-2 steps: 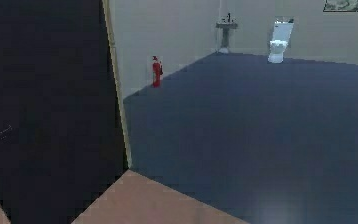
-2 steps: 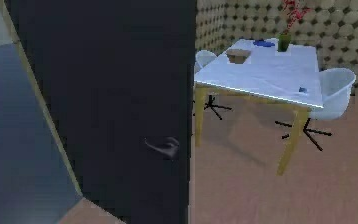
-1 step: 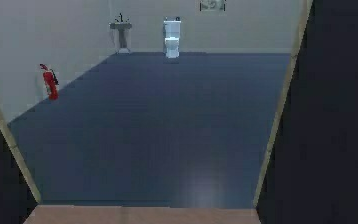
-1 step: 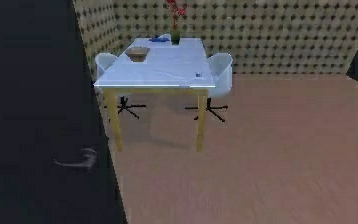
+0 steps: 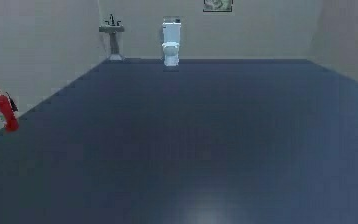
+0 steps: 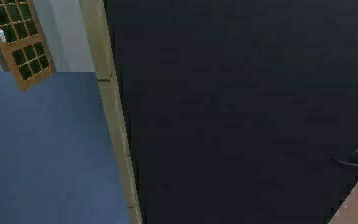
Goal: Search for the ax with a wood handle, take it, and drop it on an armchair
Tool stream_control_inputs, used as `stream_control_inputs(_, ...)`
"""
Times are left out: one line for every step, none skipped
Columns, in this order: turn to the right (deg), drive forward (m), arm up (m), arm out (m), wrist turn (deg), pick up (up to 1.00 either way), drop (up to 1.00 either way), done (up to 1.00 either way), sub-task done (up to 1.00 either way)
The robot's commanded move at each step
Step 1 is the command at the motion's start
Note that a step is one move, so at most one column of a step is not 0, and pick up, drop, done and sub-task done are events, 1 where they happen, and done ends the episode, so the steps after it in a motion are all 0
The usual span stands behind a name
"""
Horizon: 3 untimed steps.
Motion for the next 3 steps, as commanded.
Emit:
stream_control_inputs(9.0,0.0,0.0,0.0,0.0,0.0,0.0,0.0,0.0)
stream_control_inputs(0.0,0.3,0.0,0.0,0.0,0.0,0.0,0.0,0.0)
stream_control_inputs(45.0,0.0,0.0,0.0,0.0,0.0,0.0,0.0,0.0)
